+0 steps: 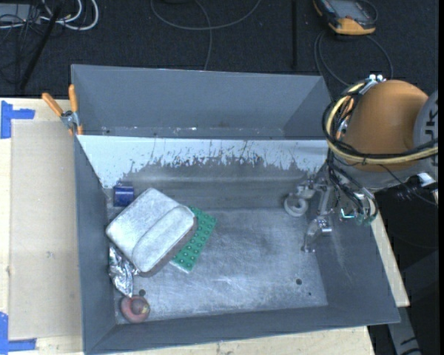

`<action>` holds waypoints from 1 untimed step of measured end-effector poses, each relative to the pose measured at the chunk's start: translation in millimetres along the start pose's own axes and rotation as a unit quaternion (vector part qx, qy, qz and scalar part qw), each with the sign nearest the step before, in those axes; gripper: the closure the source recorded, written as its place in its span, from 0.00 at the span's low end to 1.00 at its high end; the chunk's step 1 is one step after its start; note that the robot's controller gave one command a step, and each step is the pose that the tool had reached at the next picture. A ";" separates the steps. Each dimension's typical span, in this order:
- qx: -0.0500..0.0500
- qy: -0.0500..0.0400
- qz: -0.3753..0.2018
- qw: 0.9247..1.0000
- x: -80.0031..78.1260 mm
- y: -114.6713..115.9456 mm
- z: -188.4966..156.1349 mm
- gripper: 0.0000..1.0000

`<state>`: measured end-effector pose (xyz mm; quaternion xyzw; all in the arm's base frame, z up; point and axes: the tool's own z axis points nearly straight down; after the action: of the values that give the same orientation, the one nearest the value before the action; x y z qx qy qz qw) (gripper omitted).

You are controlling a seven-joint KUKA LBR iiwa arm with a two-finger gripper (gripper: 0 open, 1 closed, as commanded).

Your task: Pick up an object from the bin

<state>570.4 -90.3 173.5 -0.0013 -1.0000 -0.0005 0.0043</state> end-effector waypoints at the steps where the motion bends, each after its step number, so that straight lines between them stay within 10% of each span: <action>1: -0.002 -0.001 -0.024 1.000 -22.2 91.9 66.9 0.00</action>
Offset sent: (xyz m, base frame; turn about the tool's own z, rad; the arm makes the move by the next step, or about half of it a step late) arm 0.0230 0.0858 -0.0628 -0.0393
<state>592.3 1.6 106.4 0.0223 -0.9997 -0.0024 0.0028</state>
